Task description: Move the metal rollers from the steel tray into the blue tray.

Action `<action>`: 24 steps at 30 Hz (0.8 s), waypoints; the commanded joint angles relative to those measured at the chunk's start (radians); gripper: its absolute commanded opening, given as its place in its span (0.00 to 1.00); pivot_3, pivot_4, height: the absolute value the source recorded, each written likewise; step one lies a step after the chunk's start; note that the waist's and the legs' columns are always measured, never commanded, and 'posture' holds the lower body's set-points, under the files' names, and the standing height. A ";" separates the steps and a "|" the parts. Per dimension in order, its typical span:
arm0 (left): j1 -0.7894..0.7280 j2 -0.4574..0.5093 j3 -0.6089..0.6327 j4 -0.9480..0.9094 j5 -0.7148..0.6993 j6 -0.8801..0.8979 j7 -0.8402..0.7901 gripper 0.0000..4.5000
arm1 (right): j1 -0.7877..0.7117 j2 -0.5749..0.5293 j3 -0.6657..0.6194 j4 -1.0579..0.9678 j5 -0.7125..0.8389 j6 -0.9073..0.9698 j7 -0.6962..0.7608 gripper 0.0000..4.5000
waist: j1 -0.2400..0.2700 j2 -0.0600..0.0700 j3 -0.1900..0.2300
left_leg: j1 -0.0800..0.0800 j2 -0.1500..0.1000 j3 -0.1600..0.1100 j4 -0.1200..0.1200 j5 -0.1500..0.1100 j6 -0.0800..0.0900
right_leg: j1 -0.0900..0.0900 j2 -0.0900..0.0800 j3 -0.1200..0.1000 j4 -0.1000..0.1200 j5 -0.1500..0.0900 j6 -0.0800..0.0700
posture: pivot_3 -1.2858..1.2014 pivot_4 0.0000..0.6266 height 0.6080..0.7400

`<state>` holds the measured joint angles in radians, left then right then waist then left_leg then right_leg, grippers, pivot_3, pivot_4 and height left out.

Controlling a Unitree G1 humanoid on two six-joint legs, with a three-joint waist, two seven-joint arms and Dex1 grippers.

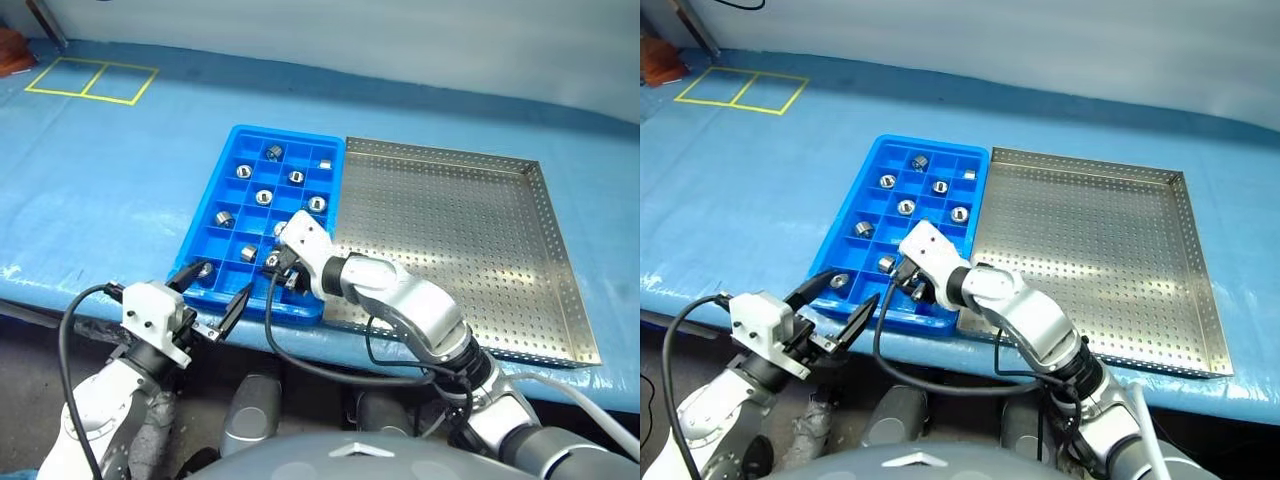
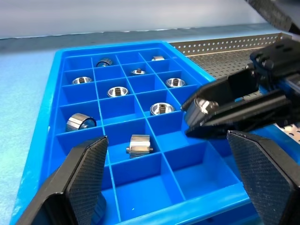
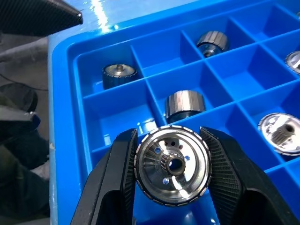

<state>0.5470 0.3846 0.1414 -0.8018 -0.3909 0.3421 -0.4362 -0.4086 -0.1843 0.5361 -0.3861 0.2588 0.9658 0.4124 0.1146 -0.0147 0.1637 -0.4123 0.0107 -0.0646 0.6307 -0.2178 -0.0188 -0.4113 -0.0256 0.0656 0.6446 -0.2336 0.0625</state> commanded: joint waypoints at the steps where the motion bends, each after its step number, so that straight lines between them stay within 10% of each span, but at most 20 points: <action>1: 0.000 0.009 -0.002 -0.053 -0.009 0.006 0.006 1.00 | 0.011 0.004 0.010 -0.009 0.007 -0.017 0.020 0.38 | 0.004 0.000 0.000 | 0.000 0.000 0.000 0.000 0.000 0.000 | 0.000 0.000 0.000 0.000 0.000 0.000 | 0.67 0.24 1.00; 7: -0.031 0.018 -0.025 -0.041 -0.007 0.018 0.004 1.00 | 0.048 0.002 0.001 0.012 0.015 0.006 0.028 0.38 | 0.016 -0.001 0.000 | 0.000 0.000 0.000 0.000 0.000 0.000 | 0.000 0.000 0.000 0.000 0.000 0.000 | 0.67 0.24 1.00; 13: -0.082 0.033 -0.041 -0.017 -0.030 0.024 -0.026 1.00 | 0.052 0.005 -0.079 -0.024 0.005 0.003 -0.009 0.86 | 0.020 -0.001 -0.001 | 0.000 0.000 0.000 0.000 0.000 0.000 | 0.000 0.000 0.000 0.000 0.000 0.000 | 0.65 0.24 1.00; 24: -0.266 0.070 -0.060 0.082 -0.076 0.052 -0.092 1.00 | 0.181 -0.033 -0.372 -0.270 0.036 -0.070 -0.085 0.86 | -0.011 -0.001 -0.001 | 0.000 0.000 0.001 0.000 0.000 0.000 | 0.000 0.000 0.000 0.000 0.000 0.000 | 0.59 0.24 1.00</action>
<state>0.2986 0.4520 0.0817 -0.7259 -0.4532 0.3959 -0.5241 -0.2424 -0.2187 0.2045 -0.5998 0.2923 0.9479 0.3393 0.1037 -0.0157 0.1629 -0.4128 0.0106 -0.0639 0.6310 -0.2178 -0.0190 -0.4114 -0.0253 0.0661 0.6444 -0.2334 0.0626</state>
